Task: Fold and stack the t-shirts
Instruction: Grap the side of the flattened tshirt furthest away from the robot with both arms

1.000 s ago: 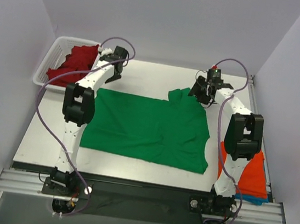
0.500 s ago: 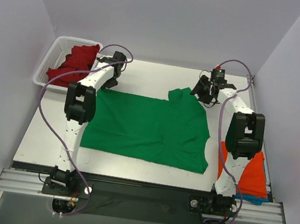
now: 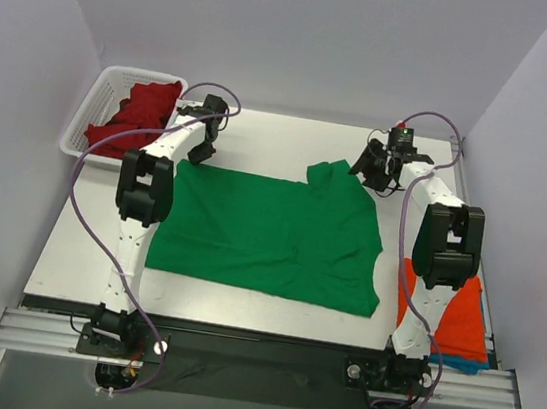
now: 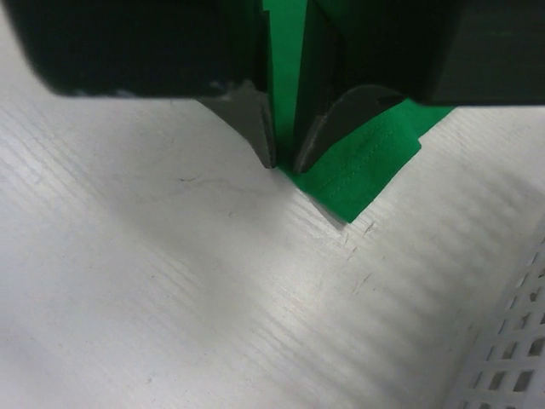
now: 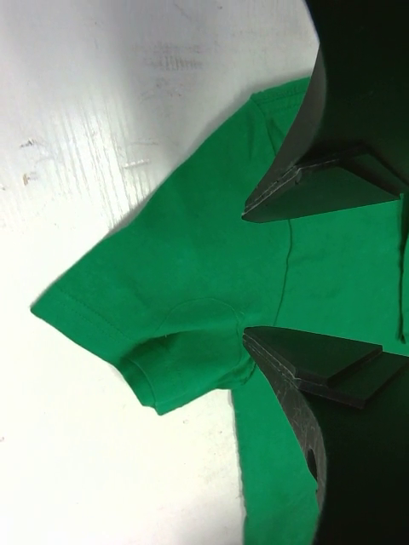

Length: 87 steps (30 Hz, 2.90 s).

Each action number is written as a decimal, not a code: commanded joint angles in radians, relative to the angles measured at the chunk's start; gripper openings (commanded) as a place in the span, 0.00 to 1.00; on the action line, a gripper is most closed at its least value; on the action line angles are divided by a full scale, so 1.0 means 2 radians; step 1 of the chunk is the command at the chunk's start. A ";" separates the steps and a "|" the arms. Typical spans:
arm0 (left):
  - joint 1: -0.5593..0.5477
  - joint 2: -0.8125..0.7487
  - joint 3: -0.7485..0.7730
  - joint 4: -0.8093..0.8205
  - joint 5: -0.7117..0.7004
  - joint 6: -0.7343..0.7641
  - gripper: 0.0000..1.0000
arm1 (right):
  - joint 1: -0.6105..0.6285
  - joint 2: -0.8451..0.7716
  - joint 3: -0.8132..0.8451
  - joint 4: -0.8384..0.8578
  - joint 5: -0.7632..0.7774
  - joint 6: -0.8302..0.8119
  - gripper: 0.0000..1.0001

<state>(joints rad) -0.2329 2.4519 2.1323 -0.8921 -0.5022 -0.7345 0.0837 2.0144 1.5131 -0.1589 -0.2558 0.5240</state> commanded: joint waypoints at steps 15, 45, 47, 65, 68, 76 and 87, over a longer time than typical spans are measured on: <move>0.003 -0.036 -0.064 0.109 0.079 0.030 0.00 | -0.023 0.116 0.141 -0.045 0.003 0.039 0.54; 0.002 -0.082 -0.103 0.150 0.097 0.030 0.00 | -0.008 0.151 0.149 -0.074 0.028 0.047 0.21; 0.002 -0.085 -0.106 0.151 0.096 0.031 0.00 | -0.009 0.146 0.145 -0.073 0.030 0.047 0.08; 0.006 -0.099 -0.094 0.161 0.079 0.039 0.00 | -0.039 0.074 0.137 -0.073 0.042 0.034 0.00; 0.009 -0.100 -0.083 0.158 0.079 0.040 0.00 | -0.041 0.064 0.134 -0.073 0.042 0.031 0.00; 0.013 -0.102 -0.071 0.162 0.088 0.048 0.00 | -0.041 0.035 0.120 -0.072 0.037 0.028 0.00; 0.014 -0.131 -0.093 0.179 0.102 0.048 0.00 | -0.041 -0.029 0.058 -0.069 0.043 0.023 0.00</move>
<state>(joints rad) -0.2138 2.2959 1.9469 -0.5941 -0.3019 -0.6422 0.0059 2.0510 1.6573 -0.2817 -0.1913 0.5808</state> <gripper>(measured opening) 0.030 0.024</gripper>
